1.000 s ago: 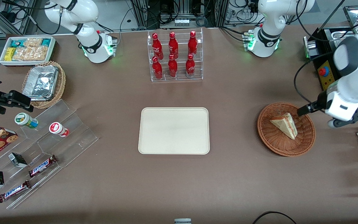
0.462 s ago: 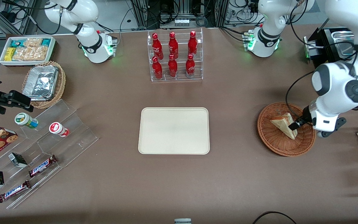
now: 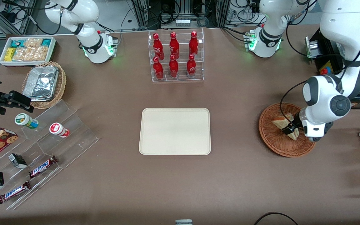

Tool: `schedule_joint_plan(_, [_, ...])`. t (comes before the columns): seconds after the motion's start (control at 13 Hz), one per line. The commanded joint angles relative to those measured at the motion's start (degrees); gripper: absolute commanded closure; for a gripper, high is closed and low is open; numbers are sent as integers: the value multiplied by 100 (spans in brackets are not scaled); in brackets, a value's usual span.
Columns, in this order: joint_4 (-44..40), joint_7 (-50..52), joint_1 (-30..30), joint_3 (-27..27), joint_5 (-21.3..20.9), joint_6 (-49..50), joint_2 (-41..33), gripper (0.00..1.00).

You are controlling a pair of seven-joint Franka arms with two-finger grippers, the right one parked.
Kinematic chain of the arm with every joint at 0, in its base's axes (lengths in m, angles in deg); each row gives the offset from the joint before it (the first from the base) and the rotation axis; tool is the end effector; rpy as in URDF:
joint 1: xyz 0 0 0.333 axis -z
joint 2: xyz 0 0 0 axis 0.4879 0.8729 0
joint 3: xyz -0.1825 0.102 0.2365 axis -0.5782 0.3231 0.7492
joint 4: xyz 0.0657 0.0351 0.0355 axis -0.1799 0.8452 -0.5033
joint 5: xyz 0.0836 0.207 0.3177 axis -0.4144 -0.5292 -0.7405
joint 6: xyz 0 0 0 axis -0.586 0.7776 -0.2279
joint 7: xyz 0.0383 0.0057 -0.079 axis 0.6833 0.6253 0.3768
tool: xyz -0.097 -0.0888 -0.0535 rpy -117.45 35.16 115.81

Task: Place sandwich from basket to tray
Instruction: 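Lower the open left gripper onto the sandwich in the wicker basket, then close the left gripper on the sandwich's upright edge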

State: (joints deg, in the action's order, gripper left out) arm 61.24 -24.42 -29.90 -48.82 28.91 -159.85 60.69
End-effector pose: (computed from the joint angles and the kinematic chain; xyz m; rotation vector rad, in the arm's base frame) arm 0.5497 0.0128 0.2059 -2.8709 -1.1272 0.2083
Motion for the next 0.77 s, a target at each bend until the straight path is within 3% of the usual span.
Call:
schedule_joint_plan(0.0, [89, 116, 43, 6, 38, -293, 144, 5])
schedule_joint_plan(0.08, [81, 108, 61, 6, 38, -250, 135, 17])
schedule_joint_plan(0.15, [72, 90, 52, 6, 38, -198, 100, 43])
schedule_joint_plan(0.23, [63, 55, 52, 6, 30, -127, 83, 58])
schedule_joint_plan(0.46, [-67, 63, 201, -38, 30, 179, -180, 68])
schedule_joint_plan(0.69, [-935, -24, 578, -38, 21, 943, -208, 71])
